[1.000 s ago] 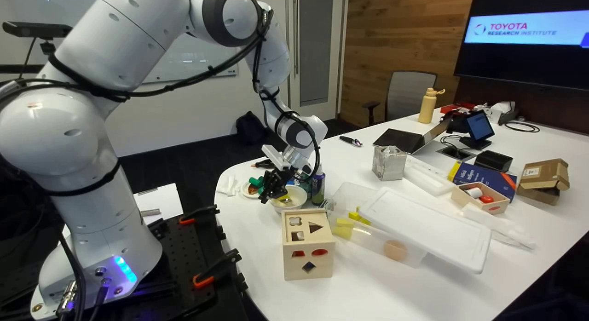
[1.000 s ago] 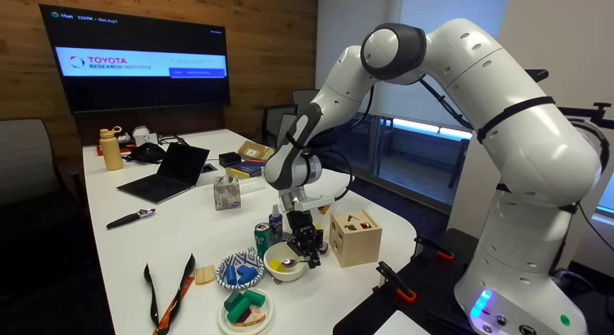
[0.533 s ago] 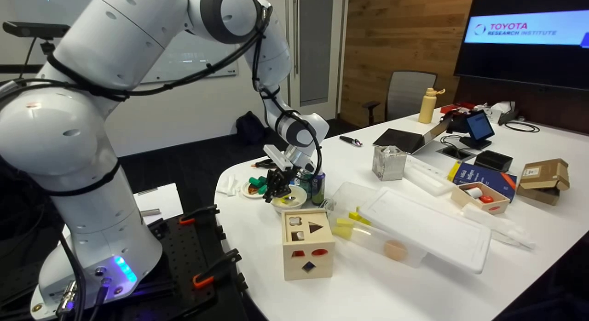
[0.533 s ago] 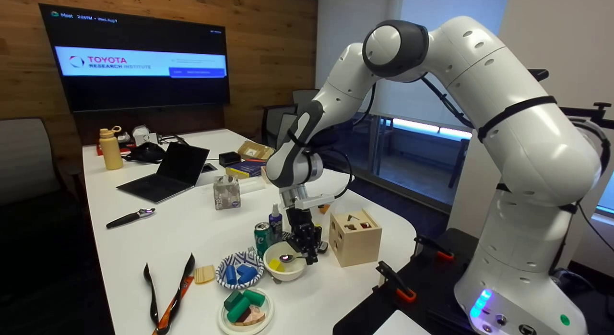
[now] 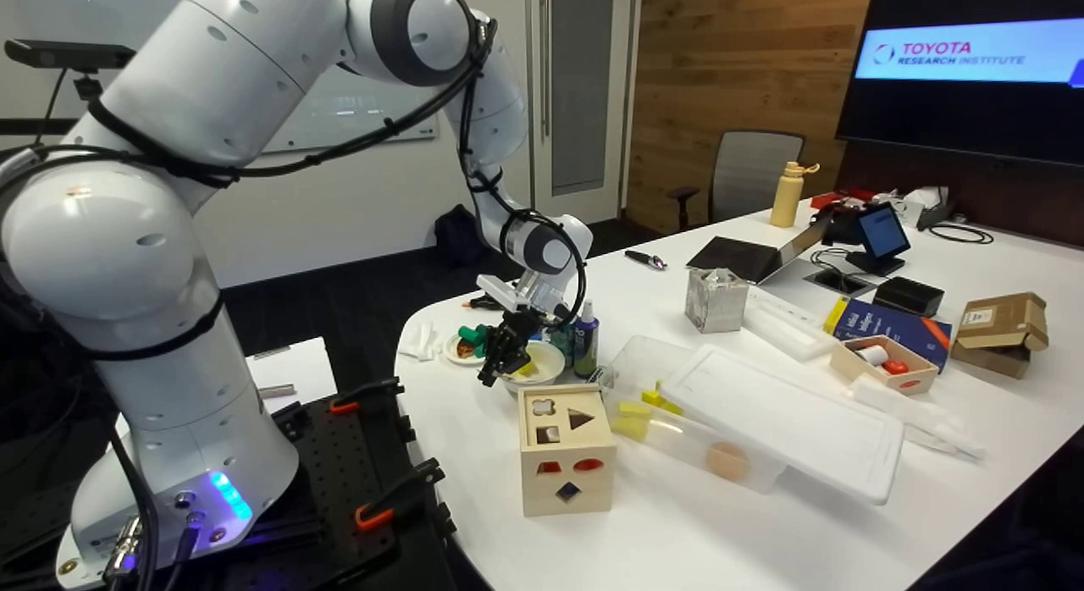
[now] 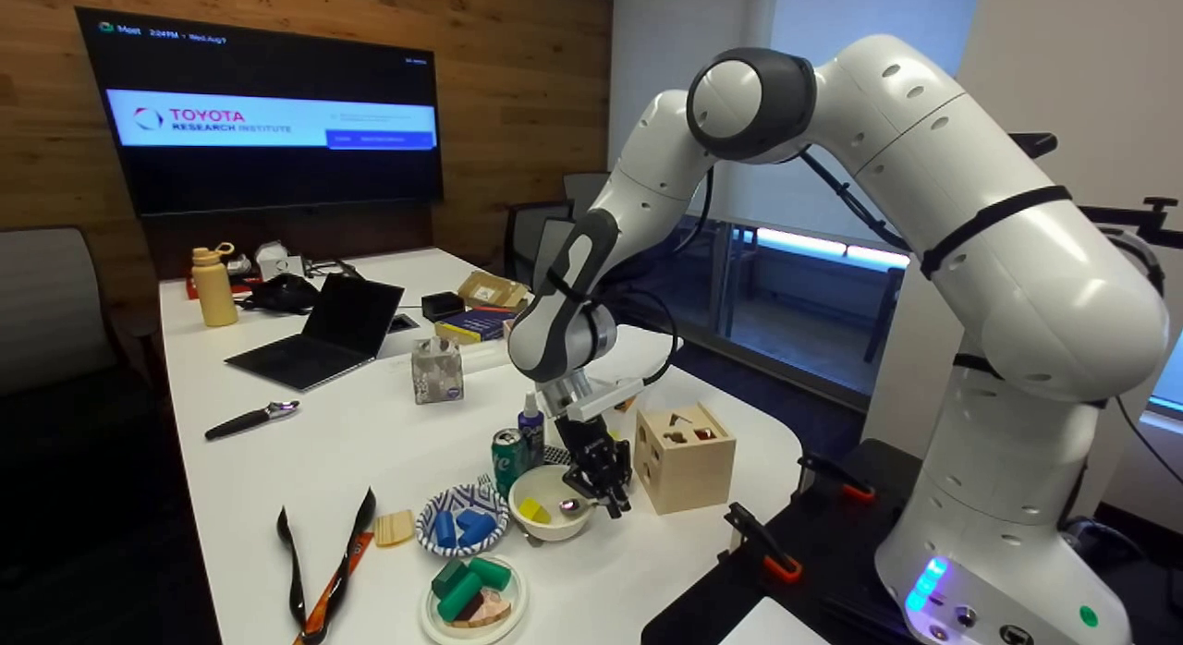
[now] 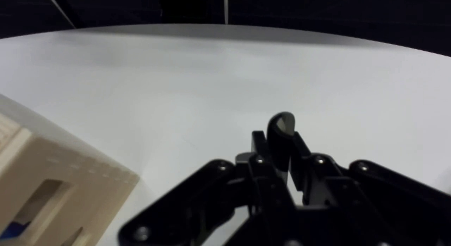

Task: Use the spoon to stir the bowl

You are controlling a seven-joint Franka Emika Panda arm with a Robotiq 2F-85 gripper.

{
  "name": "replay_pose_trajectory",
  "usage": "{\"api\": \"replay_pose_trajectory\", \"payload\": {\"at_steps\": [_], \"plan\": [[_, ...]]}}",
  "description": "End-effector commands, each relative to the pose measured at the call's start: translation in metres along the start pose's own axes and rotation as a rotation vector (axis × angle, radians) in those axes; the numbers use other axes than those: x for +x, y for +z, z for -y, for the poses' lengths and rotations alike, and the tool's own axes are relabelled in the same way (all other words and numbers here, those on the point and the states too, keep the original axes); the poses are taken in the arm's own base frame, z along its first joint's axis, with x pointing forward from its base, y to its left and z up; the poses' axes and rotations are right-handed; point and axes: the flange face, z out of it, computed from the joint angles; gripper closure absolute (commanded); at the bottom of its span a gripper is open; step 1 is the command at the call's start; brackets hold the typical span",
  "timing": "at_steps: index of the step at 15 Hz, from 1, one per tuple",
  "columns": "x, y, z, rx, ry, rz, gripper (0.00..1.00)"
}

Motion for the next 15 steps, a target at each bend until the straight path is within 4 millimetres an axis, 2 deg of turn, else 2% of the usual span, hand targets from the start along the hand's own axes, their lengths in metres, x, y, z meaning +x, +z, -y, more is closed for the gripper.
{"api": "replay_pose_trajectory", "payload": {"at_steps": [1,8,15], "plan": [[0.003,-0.003,0.005,0.041,-0.075,0.012,0.95],[0.000,-0.009,0.000,0.173,-0.243,-0.022,0.95],[-0.007,-0.018,-0.010,0.173,-0.241,-0.129,0.95]]}}
